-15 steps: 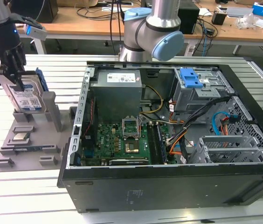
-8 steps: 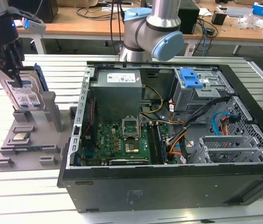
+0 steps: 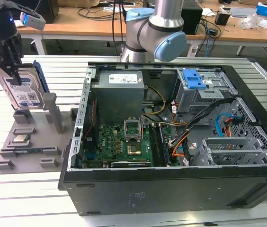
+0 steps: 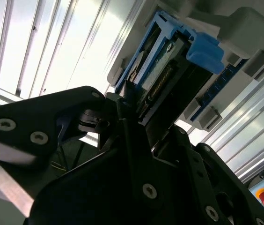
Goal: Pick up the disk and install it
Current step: 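Pick up the disk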
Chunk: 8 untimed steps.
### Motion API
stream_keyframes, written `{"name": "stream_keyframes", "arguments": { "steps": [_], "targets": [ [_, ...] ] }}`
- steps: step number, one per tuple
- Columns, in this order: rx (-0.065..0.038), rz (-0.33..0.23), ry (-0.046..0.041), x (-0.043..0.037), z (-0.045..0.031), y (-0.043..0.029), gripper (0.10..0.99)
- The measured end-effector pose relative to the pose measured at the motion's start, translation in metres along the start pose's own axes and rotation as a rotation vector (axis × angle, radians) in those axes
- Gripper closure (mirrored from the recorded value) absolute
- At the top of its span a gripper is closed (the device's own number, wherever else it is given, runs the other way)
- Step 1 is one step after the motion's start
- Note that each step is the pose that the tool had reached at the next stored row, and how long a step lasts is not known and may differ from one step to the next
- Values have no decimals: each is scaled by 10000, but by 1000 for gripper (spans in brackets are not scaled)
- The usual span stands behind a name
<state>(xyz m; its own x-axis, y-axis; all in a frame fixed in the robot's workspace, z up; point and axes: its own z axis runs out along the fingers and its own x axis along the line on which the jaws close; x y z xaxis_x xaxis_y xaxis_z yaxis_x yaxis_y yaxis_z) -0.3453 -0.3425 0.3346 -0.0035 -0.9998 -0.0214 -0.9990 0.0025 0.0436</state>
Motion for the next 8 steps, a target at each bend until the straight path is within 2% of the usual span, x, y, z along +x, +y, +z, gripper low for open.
{"name": "stream_keyframes", "arguments": {
  "steps": [8],
  "targets": [
    [0, 0, -1, -6, -95, 3, 729]
  ]
}}
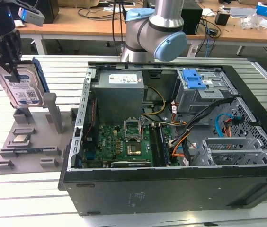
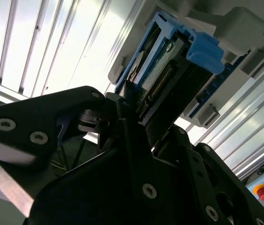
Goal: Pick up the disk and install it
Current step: 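Pick up the disk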
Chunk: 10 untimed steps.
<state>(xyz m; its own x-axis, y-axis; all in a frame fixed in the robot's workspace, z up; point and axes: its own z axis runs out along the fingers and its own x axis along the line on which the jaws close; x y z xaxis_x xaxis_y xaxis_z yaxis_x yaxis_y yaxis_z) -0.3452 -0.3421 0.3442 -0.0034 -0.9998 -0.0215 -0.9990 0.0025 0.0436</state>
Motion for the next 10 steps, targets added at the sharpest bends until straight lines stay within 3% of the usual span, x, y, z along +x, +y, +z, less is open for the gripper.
{"name": "stream_keyframes", "arguments": {
  "steps": [10],
  "targets": [
    [0, 0, -1, -7, -104, 3, 729]
  ]
}}
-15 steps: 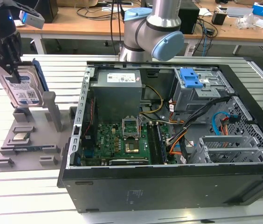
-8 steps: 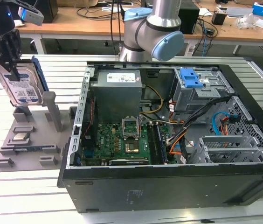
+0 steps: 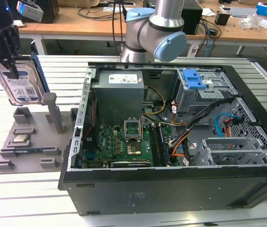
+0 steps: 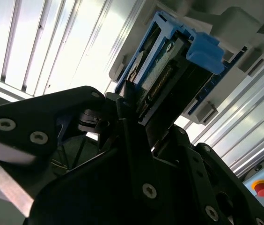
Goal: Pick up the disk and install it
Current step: 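Pick up the disk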
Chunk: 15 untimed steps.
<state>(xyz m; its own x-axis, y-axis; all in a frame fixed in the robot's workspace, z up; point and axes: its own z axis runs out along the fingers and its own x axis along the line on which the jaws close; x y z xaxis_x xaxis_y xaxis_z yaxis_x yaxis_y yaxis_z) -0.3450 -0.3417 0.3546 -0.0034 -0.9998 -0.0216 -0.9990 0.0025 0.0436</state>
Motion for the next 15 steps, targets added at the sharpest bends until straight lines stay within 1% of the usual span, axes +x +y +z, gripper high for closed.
{"name": "stream_keyframes", "arguments": {
  "steps": [3, 6, 10, 12, 13, 15],
  "targets": [
    [0, 0, 1, -2, -33, 1, 729],
    [-1, 0, 0, -4, -87, 2, 729],
    [0, 0, -2, -5, -127, 3, 729],
    [0, 0, -2, -7, -165, 4, 729],
    [-1, 0, -2, -8, -200, 4, 729],
    [-1, 0, -3, -9, -223, 5, 729]
  ]
}}
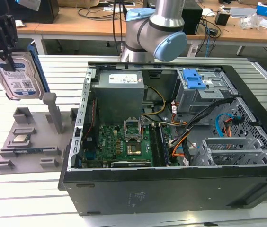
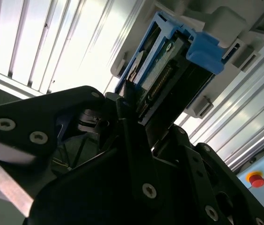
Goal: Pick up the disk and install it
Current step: 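Pick up the disk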
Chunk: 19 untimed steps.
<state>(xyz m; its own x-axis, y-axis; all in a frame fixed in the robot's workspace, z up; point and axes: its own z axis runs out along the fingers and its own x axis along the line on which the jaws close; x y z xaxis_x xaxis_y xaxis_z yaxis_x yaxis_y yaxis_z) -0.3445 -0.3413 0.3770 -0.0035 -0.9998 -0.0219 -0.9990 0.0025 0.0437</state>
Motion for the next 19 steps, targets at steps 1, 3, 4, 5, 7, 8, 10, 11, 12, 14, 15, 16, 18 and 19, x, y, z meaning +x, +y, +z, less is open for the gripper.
{"name": "stream_keyframes", "arguments": {
  "steps": [1, 3, 4, 5, 7, 8, 10, 11, 12, 14, 15, 16, 18, 19],
  "targets": [
    [0, 0, 0, -1, -19, 0, 729],
    [-1, 0, 0, -1, -45, 1, 729],
    [-1, 0, 0, -2, -60, 1, 729],
    [-1, 0, 0, -2, -72, 1, 729],
    [-2, 0, 0, -3, -102, 2, 729],
    [-2, -1, 0, -3, -116, 2, 729],
    [-3, 1, 0, -4, -141, 3, 729],
    [-4, 0, 0, -5, -160, 3, 729],
    [-4, 1, 0, -5, -173, 3, 729],
    [-4, 0, 0, -6, -199, 3, 729],
    [-5, 0, 0, -6, -217, 4, 729],
    [-5, 0, 0, -7, -233, 4, 729],
    [-7, 0, -1, -7, -264, 4, 729],
    [-7, 0, 0, -8, -278, 5, 729]
  ]
}}
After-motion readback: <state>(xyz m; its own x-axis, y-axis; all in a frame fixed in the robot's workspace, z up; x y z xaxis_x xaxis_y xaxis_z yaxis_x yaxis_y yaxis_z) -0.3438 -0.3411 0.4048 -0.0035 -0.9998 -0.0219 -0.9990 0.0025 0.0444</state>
